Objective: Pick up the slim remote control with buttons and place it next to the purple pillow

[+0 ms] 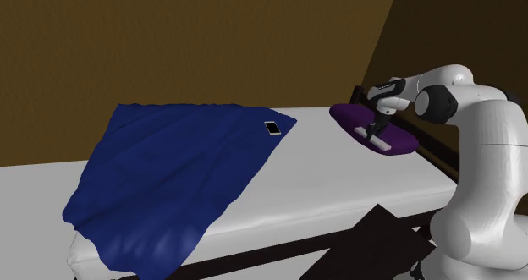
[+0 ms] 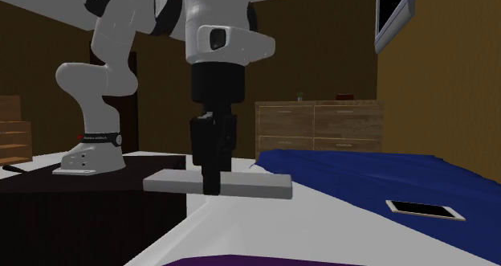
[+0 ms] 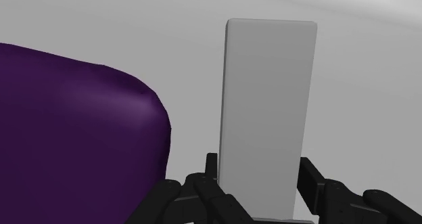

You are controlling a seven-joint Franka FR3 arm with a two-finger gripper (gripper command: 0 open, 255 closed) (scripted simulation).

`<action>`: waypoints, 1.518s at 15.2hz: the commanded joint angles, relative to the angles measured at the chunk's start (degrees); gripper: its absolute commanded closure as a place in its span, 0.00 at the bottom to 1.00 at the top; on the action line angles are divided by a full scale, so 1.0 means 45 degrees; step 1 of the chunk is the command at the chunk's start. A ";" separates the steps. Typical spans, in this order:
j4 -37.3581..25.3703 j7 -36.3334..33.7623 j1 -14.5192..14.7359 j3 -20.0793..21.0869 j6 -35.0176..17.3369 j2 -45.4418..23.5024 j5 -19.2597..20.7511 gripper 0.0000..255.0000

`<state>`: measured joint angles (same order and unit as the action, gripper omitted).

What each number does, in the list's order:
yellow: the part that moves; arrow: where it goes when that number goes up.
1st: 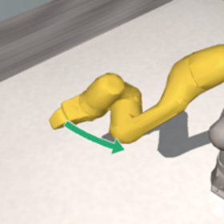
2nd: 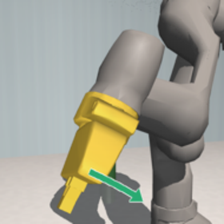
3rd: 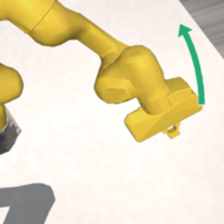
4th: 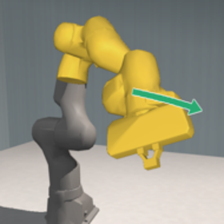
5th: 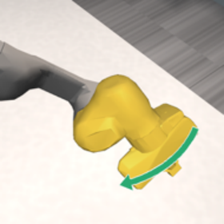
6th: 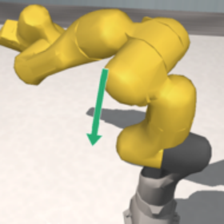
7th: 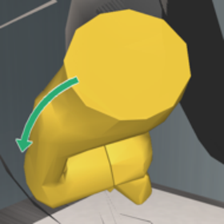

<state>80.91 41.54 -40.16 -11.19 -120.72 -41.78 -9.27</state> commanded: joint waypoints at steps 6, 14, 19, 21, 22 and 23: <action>0.0176 0.0073 -0.0045 0.0094 -0.0826 -0.0643 -0.0121 1.00; 0.0113 0.0147 -0.0123 0.0216 -0.1632 -0.1515 -0.0256 1.00; -0.0033 0.0187 -0.0180 0.0297 -0.2088 -0.2116 -0.0336 1.00; -0.0116 0.0201 -0.0204 0.0330 -0.2259 -0.2369 -0.0366 1.00; -0.0162 0.0208 -0.0217 0.0347 -0.2341 -0.2498 -0.0380 1.00; -0.0213 0.0214 -0.0229 0.0363 -0.2422 -0.2629 -0.0395 1.00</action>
<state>80.29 42.52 -41.16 -9.65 -131.18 -52.90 -10.97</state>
